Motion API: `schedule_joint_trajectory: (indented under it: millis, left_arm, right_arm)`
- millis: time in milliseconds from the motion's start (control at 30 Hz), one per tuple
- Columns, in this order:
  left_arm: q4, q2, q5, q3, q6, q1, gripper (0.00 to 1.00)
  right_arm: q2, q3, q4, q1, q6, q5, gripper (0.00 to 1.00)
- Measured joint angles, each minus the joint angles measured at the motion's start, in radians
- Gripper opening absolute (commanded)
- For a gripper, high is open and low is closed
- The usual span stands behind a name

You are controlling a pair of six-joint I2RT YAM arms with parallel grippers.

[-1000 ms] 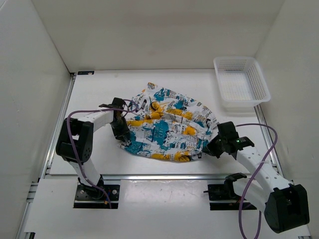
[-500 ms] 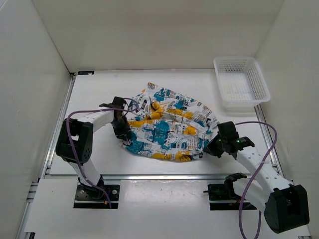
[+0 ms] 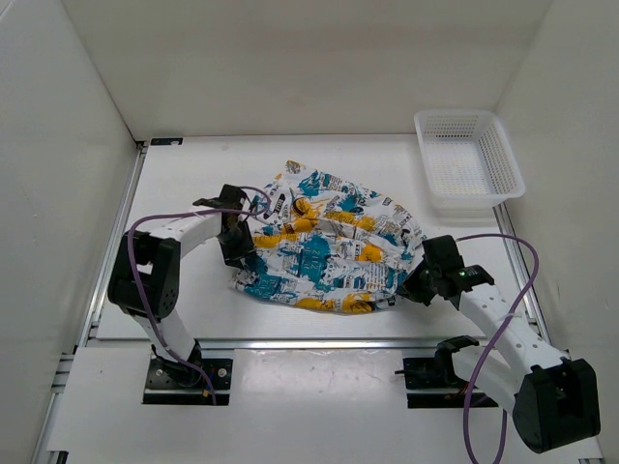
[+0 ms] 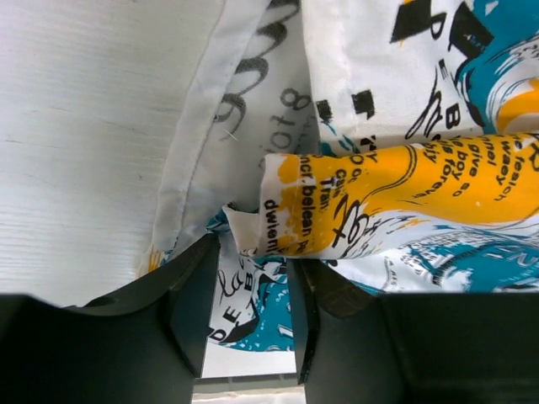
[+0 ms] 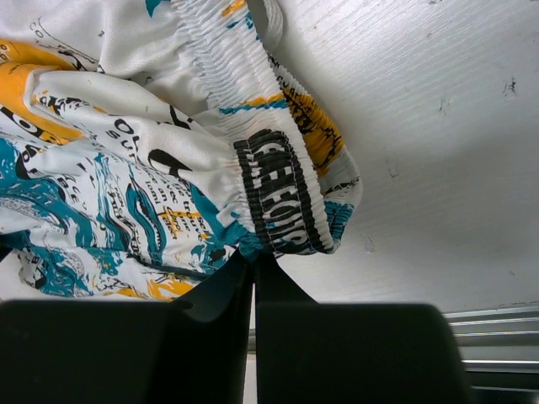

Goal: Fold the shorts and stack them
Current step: Flatten the shorts out

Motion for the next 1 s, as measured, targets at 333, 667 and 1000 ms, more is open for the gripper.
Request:
schedule_joint_trajectory:
  millis: [333,667,1000]
  left_arm:
    - [-0.020,0.011,-0.095,0.006,0.002,-0.106,0.36]
    - [-0.031,0.035,-0.122,0.010,-0.014,-0.109,0.10]
    - [-0.130,0.030,-0.092,0.289,0.003,-0.039,0.10]
  right_arm:
    - [0.008,0.000,0.000,0.000,-0.014,0.002,0.00]
    - [0.015,0.002,0.000,0.000,-0.016,0.003,0.00]
    - [0.184,0.266,-0.028,-0.055,-0.113,0.071,0.00]
